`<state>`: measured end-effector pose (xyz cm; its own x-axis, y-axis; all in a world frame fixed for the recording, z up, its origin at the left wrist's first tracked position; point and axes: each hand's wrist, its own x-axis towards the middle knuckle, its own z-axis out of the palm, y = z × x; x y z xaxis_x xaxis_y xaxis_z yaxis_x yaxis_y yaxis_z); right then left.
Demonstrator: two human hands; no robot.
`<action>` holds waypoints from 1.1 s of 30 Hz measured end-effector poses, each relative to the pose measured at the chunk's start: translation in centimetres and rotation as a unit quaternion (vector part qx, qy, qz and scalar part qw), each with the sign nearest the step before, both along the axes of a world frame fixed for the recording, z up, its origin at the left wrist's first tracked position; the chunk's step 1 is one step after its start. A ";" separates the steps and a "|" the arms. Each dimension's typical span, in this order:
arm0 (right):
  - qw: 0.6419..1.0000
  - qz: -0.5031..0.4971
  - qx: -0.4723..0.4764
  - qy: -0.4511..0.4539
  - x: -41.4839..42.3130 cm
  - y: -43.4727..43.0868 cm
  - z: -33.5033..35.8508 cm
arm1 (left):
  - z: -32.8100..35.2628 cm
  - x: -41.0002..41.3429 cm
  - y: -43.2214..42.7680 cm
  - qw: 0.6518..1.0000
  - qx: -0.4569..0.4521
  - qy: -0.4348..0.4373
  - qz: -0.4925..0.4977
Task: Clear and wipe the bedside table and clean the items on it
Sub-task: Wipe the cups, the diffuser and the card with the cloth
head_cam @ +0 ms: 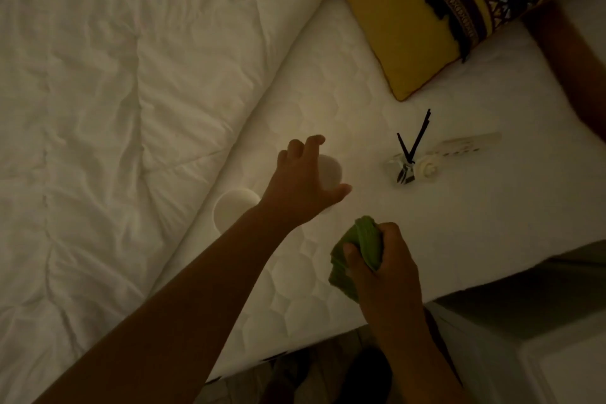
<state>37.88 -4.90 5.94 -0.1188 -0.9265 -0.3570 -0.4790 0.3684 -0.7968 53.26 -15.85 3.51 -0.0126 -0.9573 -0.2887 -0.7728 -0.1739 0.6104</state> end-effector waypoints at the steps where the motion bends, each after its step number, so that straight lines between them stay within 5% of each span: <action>1: 1.000 0.000 0.006 -0.010 0.0 0.1 -0.1 | -0.6 -0.1 0.4 1.000 -0.005 -0.010 -0.002; 6: 0.999 -0.003 0.032 -0.041 -0.2 0.1 -0.3 | -2.7 0.0 3.1 0.993 -0.004 -0.109 -0.034; 15: 0.997 -0.033 0.025 -0.063 -2.9 -0.7 0.2 | -0.7 -0.9 2.1 0.991 0.014 -0.129 -0.013; 20: 0.988 -0.082 0.064 -0.115 -5.1 -0.9 -0.2 | 2.1 -4.6 0.5 0.987 -0.150 -0.001 0.050; 28: 0.978 -0.141 0.082 -0.131 -9.1 -0.5 -1.3 | -2.1 -11.7 -1.9 0.997 0.026 0.064 0.033; 33: 0.976 -0.164 0.069 -0.128 -10.9 -0.2 -2.2 | -4.0 -14.9 -3.1 0.997 -0.023 0.076 0.019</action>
